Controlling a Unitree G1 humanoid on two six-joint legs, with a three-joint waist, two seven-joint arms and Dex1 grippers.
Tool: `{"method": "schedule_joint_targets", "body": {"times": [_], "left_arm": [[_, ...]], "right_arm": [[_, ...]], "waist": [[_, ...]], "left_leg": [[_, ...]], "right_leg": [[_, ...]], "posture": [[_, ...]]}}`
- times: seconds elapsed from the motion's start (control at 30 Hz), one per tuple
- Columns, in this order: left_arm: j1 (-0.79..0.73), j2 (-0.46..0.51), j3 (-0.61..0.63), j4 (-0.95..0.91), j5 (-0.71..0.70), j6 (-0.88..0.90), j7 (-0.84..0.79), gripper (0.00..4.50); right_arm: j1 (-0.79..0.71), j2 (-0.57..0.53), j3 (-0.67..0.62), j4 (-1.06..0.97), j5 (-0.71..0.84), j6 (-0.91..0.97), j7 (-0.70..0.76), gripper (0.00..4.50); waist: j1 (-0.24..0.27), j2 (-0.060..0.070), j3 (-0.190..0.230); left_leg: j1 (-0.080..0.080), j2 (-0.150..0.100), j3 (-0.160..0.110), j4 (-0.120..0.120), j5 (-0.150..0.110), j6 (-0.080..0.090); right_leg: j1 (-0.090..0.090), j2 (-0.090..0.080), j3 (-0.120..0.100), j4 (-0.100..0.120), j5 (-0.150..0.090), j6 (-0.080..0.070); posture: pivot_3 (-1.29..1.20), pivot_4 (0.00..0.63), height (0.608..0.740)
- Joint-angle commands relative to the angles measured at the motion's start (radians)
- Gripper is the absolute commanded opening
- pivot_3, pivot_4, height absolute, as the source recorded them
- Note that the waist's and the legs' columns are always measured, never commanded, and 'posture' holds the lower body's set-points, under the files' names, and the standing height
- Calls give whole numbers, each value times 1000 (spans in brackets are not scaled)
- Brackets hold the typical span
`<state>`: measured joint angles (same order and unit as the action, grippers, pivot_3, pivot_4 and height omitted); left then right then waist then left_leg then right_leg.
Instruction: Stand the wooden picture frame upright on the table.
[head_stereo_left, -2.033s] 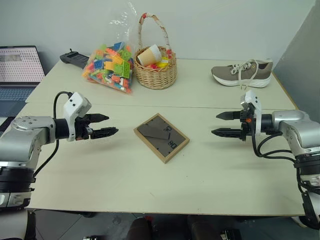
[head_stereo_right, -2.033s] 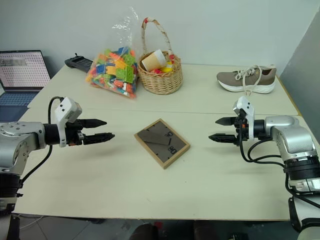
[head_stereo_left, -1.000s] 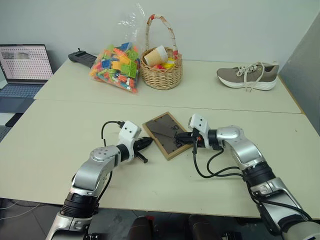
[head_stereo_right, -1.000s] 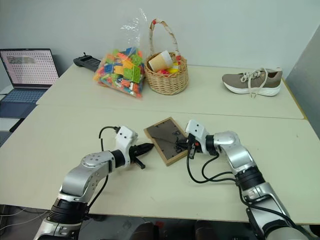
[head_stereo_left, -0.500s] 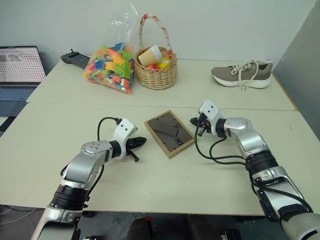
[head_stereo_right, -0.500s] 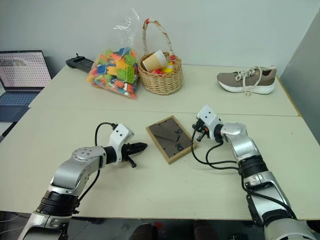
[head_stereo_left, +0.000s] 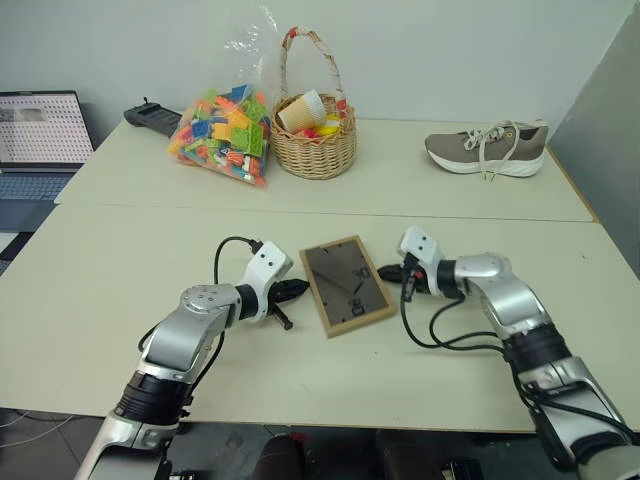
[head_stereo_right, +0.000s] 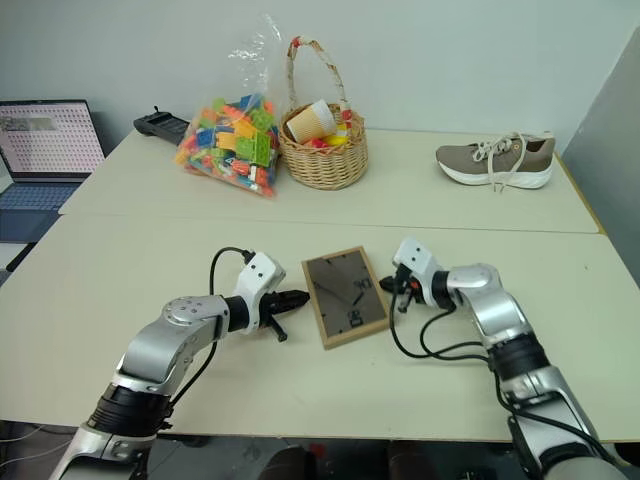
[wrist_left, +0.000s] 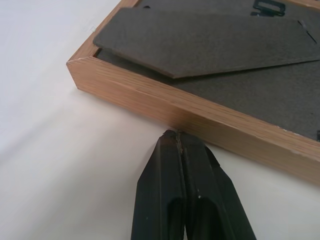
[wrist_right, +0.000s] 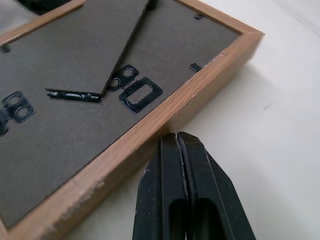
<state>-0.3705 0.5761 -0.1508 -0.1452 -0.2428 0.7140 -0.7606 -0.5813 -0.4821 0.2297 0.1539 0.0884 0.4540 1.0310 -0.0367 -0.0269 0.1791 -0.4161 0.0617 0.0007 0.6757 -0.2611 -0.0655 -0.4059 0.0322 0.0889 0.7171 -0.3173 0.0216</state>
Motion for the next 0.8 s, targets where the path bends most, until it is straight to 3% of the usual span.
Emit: {"method": "schedule_joint_targets", "body": {"times": [0.03,0.17,0.3,0.4,0.43,0.53,0.67,0.8], "left_arm": [[23,51,-56,-154,-56,24,-111,0],[47,108,-75,-166,-50,28,-159,0],[70,175,-72,-128,-20,-21,-205,0],[72,222,-28,-37,-8,-102,-235,0],[66,230,6,-18,-42,-80,-251,191],[60,256,146,-28,-267,140,-338,702],[15,252,345,-22,-607,625,-345,1589],[16,228,441,42,-730,889,-277,2447]], "right_arm": [[86,-60,25,-267,82,102,77,36],[150,-120,8,-361,92,162,65,36],[156,-152,-19,-321,49,149,10,36],[145,-155,-47,-283,42,131,-35,36],[145,-158,-55,-280,46,127,-42,13],[159,-168,-77,-284,66,119,-46,0],[196,-173,-101,-293,93,111,-43,0],[225,-162,-104,-304,105,112,-61,0]], "waist": [[1,0,0],[1,0,0],[0,0,0],[1,0,0],[0,0,0],[-4,0,0],[-5,-1,0],[-5,-1,0]], "left_leg": [[0,0,0,0,0,0],[0,-1,0,0,0,0],[1,-1,1,0,0,0],[1,0,2,0,0,0],[1,0,2,0,0,0],[1,0,3,0,0,0],[-1,0,2,0,-1,2],[-1,0,1,1,-2,3]], "right_leg": [[0,0,0,0,0,0],[1,1,0,0,0,0],[1,2,0,0,0,0],[1,2,0,0,0,0],[0,2,0,0,0,0],[0,2,0,0,0,0],[0,3,-3,0,-1,0],[0,2,-4,-1,-1,0]], "posture": [[0,150,740],[0,150,740],[0,150,740],[0,150,740],[0,150,740],[0,150,740],[0,150,740],[0,150,740]]}}
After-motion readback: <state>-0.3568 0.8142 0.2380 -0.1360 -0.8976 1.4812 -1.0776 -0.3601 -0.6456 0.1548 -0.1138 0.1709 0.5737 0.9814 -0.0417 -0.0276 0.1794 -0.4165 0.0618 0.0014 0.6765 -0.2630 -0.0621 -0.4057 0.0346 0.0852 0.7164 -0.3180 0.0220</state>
